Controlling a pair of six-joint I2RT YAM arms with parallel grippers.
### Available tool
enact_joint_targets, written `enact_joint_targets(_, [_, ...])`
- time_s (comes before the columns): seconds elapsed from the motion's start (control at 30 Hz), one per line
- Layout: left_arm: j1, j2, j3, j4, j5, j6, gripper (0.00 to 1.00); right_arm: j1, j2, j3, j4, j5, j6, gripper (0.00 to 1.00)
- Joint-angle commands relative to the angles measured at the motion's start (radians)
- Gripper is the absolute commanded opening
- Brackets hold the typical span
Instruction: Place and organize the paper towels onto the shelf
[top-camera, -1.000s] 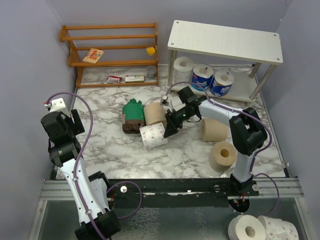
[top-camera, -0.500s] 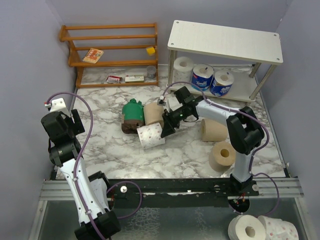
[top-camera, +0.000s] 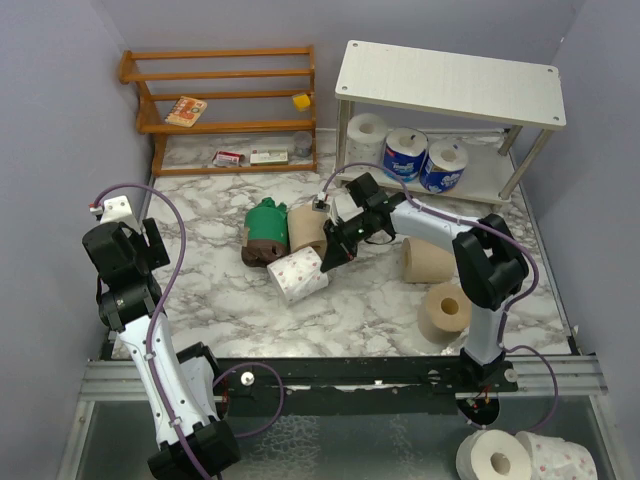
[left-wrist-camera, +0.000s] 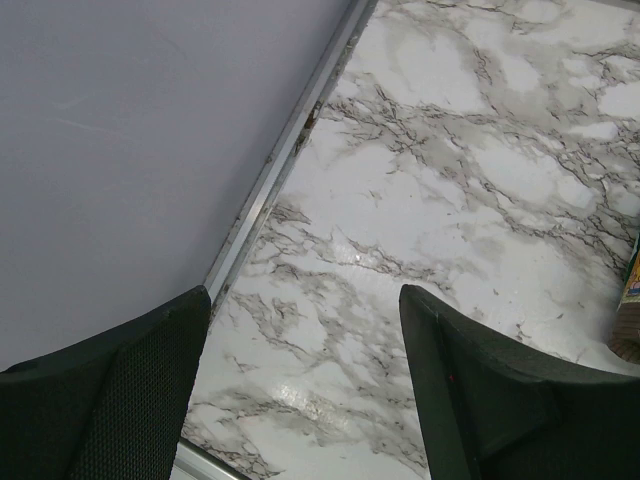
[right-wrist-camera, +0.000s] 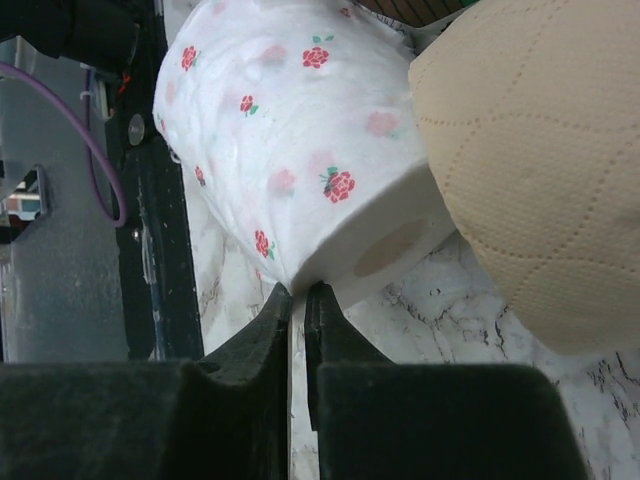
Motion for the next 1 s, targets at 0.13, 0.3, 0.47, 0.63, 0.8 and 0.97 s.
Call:
enact_joint_targets(0.13, [-0.009,0.006,-0.007,0.019,0.012,0.006,0.79,0.007,-0.348,0.050,-0.207,0.327,-0.260,0.01])
enact_joint_targets(0.3, [-0.010,0.020,-0.006,0.020,0.012,0.005,0.78,0.006,-0.587,-0.050,-0.248,0.515,-0.374,0.01])
enact_joint_targets(0.47, [-0.012,0.025,-0.004,0.019,0.007,0.002,0.76,0.006,-0.683,-0.127,-0.239,0.806,-0.473,0.01])
enact_joint_targets(0.63, [-0.012,0.020,-0.004,0.019,0.004,0.000,0.76,0.006,-0.590,-0.123,-0.285,0.777,-0.426,0.15])
enact_joint_targets(0.8, [-0.012,0.009,-0.005,0.020,0.003,0.002,0.76,-0.022,-0.385,0.011,-0.395,0.468,-0.377,0.48])
enact_joint_targets(0.97, [-0.011,-0.002,-0.005,0.020,0.006,0.003,0.76,-0.039,-0.284,0.099,-0.433,0.266,-0.382,0.59])
